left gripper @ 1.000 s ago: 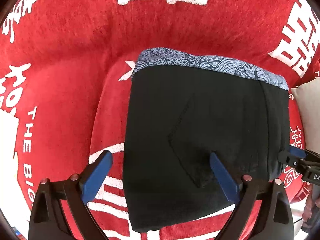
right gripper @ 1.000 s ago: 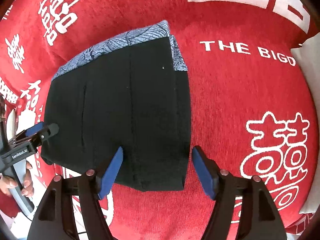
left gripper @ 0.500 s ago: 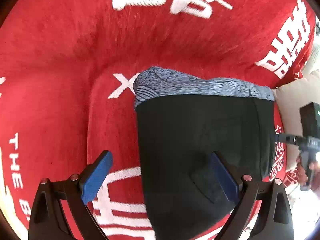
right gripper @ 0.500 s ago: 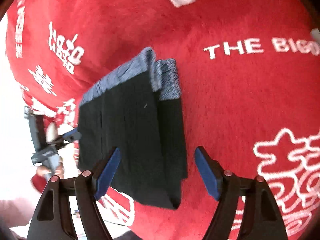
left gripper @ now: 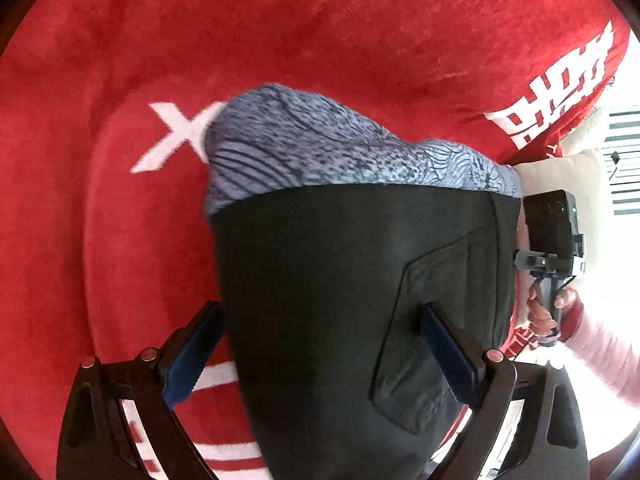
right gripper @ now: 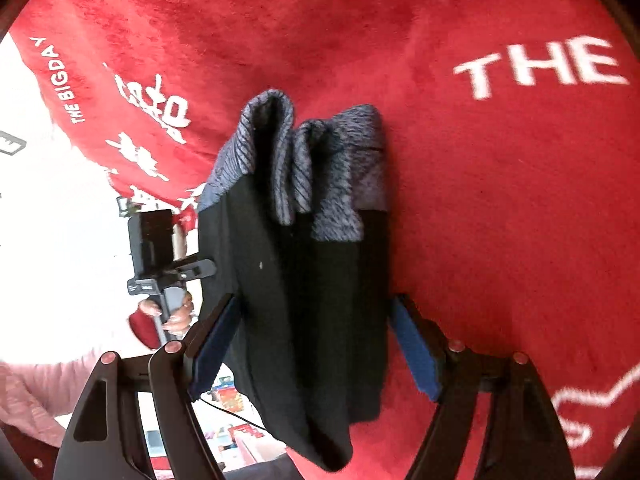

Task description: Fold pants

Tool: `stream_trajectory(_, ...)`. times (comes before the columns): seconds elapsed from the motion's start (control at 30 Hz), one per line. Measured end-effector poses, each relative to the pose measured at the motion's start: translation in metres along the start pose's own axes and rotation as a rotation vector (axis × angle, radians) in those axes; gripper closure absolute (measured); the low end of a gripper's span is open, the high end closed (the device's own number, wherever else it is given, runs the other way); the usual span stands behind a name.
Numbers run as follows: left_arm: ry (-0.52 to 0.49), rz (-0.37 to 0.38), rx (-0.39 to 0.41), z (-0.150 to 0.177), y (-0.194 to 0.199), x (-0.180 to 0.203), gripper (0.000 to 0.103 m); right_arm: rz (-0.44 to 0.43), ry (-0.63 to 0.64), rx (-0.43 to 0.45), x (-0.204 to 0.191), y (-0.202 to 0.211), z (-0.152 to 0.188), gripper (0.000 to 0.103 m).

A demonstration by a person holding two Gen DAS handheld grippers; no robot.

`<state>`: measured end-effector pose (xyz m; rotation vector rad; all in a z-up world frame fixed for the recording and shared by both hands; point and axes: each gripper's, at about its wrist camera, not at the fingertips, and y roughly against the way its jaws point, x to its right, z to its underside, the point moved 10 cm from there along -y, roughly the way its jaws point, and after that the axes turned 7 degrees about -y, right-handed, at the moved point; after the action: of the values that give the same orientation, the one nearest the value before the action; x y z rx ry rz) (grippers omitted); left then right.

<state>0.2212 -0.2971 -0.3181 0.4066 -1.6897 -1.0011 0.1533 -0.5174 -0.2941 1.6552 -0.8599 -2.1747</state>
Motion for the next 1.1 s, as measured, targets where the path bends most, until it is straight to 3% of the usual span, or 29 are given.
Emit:
stream_trajectory(0.07, -0.010, -0.009, 0.014, -0.001, -0.003, 0.006, 0.005, 0.006, 0.007, -0.006, -0.002, -0.004, -0.002, 0.023)
stream_trajectory(0.23, -0.028, -0.050, 0.069, -0.004, 0.007, 0.019, 0.031, 0.017, -0.043, 0.007, -0.010, -0.005, -0.005, 0.047)
stream_trajectory(0.3, -0.034, -0.055, 0.079, -0.004, 0.015, 0.024, 0.036, 0.012, -0.048, 0.018, -0.017, -0.002, -0.004, 0.051)
stream_trajectory(0.47, -0.052, -0.047, 0.095, 0.000, 0.032, 0.042, 0.037, -0.041, -0.070, 0.033, -0.030, 0.012, 0.003, 0.055)
stream_trajectory(0.6, -0.053, -0.038, 0.093, 0.012, 0.040, 0.057, 0.037, -0.034, -0.063, 0.010, -0.041, 0.016, 0.023, 0.055)
stream_trajectory(0.87, -0.017, -0.039, 0.071, 0.070, 0.047, 0.078, 0.037, -0.054, -0.113, 0.007, -0.048, 0.023, 0.087, 0.055)
stream_trajectory(1.0, 0.022, -0.068, 0.071, 0.095, 0.039, 0.069, 0.037, -0.022, -0.117, 0.001, -0.036, 0.018, 0.112, 0.055)
stream_trajectory(1.1, 0.035, -0.145, 0.104, 0.105, 0.030, 0.052, 0.034, 0.085, -0.078, 0.019, -0.018, 0.008, 0.119, 0.055)
